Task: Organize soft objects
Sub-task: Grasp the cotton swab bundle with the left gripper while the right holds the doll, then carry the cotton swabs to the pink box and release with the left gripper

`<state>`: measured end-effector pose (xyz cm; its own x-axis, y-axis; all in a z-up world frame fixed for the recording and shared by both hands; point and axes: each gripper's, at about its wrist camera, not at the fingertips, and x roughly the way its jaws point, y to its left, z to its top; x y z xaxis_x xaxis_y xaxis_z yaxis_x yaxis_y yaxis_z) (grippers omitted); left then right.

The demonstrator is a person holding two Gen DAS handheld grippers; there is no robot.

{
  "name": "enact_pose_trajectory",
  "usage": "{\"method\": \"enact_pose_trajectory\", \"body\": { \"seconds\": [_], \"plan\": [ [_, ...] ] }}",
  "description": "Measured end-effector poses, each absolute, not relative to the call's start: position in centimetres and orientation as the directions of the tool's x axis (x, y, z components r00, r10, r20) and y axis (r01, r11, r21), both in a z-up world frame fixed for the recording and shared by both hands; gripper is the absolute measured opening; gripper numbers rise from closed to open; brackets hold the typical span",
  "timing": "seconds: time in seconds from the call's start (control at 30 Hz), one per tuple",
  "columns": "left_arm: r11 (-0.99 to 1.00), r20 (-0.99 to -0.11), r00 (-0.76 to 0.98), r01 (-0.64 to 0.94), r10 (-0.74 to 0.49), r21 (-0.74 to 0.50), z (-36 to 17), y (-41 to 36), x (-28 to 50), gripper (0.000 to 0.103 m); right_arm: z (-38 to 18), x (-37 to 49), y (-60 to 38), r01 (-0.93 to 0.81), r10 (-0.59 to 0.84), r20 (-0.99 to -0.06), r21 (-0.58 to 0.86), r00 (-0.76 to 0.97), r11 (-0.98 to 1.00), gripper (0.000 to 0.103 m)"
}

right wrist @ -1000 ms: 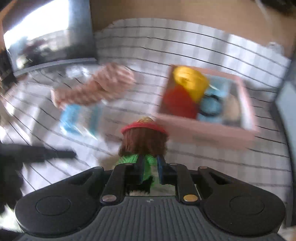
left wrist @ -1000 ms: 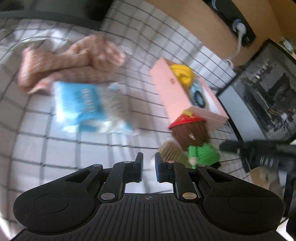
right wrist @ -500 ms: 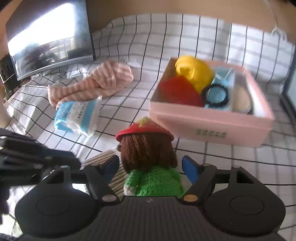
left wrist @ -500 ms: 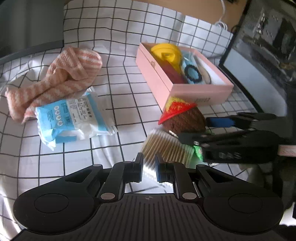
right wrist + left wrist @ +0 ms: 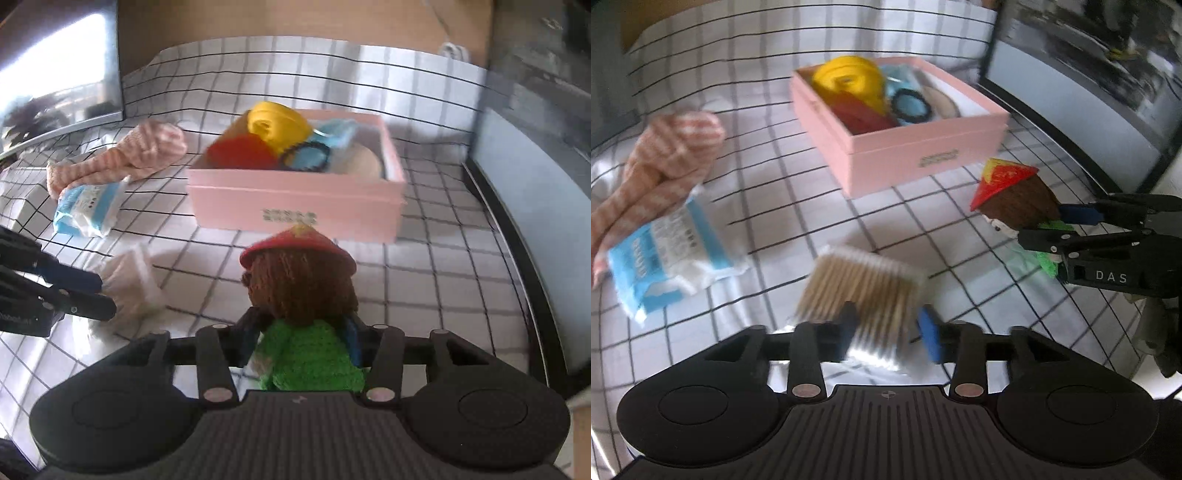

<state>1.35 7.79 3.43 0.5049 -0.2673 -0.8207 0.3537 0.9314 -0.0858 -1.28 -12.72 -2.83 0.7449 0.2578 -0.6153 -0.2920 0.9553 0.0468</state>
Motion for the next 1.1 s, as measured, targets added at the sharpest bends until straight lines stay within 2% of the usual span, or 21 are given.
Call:
{"method": "enact_pose_trajectory", "body": {
  "seconds": [0.03,0.1,0.17,0.27,0.3,0.5,0.67,0.73,0.83,0.97,1.1],
  "plan": [
    [0.924,-0.823,0.501,0.374,-0.269,-0.075,3.4,7.4,1.3,0.056,-3.1,-1.5,-13.0,-0.282,0.256,-0.616,0.058,0.745,0.958,0.063],
    [0.910,-0.825,0.495,0.410,-0.272,-0.054,3.2,6.7,1.1,0.068,-3.6,-1.6,-12.9,-0.276,0.254,-0.625,0.065,0.738,0.959,0.065],
    [0.906,-0.819,0.505,0.422,-0.272,-0.041,3.1,6.6,1.0,0.069,-4.1,-2.1,-12.5,-0.268,0.228,-0.612,0.027,0.757,0.963,0.069],
    [0.916,-0.802,0.553,0.400,-0.225,0.019,3.0,7.2,1.1,0.059,-4.6,-2.5,-11.8,-0.277,0.205,-0.596,-0.030,0.777,0.960,0.073],
    [0.926,-0.803,0.566,0.375,-0.186,0.050,2.8,7.5,1.3,0.060,-4.8,-2.7,-11.6,-0.277,0.200,-0.590,-0.042,0.782,0.960,0.075],
    [0.941,-0.807,0.543,0.334,-0.232,-0.045,2.9,9.7,3.7,0.067,-5.9,-2.8,-11.0,-0.260,0.171,-0.582,-0.073,0.795,0.963,0.086],
    [0.940,-0.815,0.539,0.341,-0.215,-0.023,2.3,9.6,5.2,0.079,-6.3,-2.6,-11.7,-0.230,0.179,-0.578,-0.017,0.796,0.973,0.094],
    [0.946,-0.821,0.521,0.317,-0.234,-0.069,1.8,10.1,5.8,0.083,-6.5,-2.2,-12.5,-0.212,0.199,-0.591,0.049,0.782,0.976,0.100],
    [0.952,-0.818,0.509,0.274,-0.266,-0.139,1.3,10.8,6.3,0.083,-6.8,-2.2,-12.4,-0.237,0.214,-0.593,0.040,0.776,0.971,0.103],
    [0.953,-0.808,0.530,0.278,-0.258,-0.122,1.2,10.4,6.3,0.083,-6.7,-2.0,-12.4,-0.248,0.221,-0.615,0.043,0.757,0.968,0.103],
    [0.949,-0.800,0.539,0.291,-0.265,-0.119,1.2,10.0,5.7,0.079,-6.1,-1.2,-12.4,-0.286,0.233,-0.667,0.031,0.708,0.958,0.101]
  ]
}}
